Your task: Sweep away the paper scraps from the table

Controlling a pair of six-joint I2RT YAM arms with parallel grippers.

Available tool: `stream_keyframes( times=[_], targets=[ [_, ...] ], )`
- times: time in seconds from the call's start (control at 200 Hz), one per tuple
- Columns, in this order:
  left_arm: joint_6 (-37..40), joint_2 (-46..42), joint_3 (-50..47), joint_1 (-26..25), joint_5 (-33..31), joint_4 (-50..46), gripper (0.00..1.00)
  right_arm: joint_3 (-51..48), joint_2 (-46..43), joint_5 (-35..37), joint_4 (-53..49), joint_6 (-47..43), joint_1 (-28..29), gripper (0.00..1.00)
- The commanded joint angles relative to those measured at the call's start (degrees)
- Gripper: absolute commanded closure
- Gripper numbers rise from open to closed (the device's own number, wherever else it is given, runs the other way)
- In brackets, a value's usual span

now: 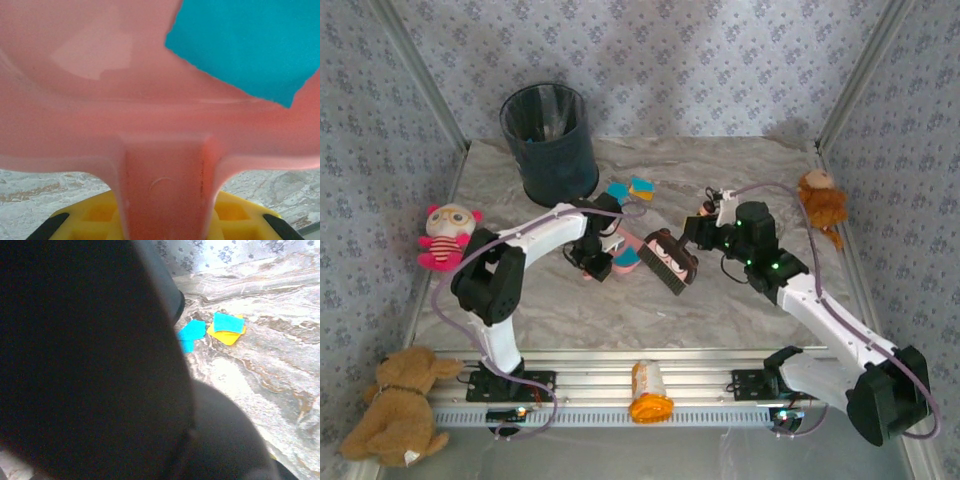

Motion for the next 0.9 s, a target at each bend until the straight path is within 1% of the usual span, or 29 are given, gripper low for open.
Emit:
stream_keyframes(
  times=[0.0, 0.245, 0.395, 0.605, 0.775, 0.899],
  targets=[
    [1.0, 0.6, 0.9, -0.5, -0.6, -1.6, 1.0, 1.3, 1.3, -4.0, 6.2, 3.6, 0.2, 1.0],
    [1.5, -0.7, 0.9, -0.9, 1.5, -1.9, 1.0, 2.1, 6.5, -3.4, 5.5, 3.4, 0.9, 1.0],
    [2.6, -1.2, 0.4, -1.5, 1.4, -2.6, 1.0, 2.9, 7.6, 0.8, 3.9, 2.3, 1.0, 1.0],
    [3.2, -0.8, -1.0, -2.4, 0.1, -4.0, 1.0, 5.5, 7.3, 8.5, -0.5, 0.7, 1.4, 1.0],
    [2.7, -0.4, -2.1, -2.4, -2.6, -4.8, 1.0, 6.7, 7.0, 9.3, -0.8, -0.3, 1.0, 1.0],
    [2.4, -0.9, -3.0, -2.4, -2.9, -5.4, 1.0, 8.5, 8.1, 11.5, 0.2, -0.9, 0.0, 1.0]
  ],
)
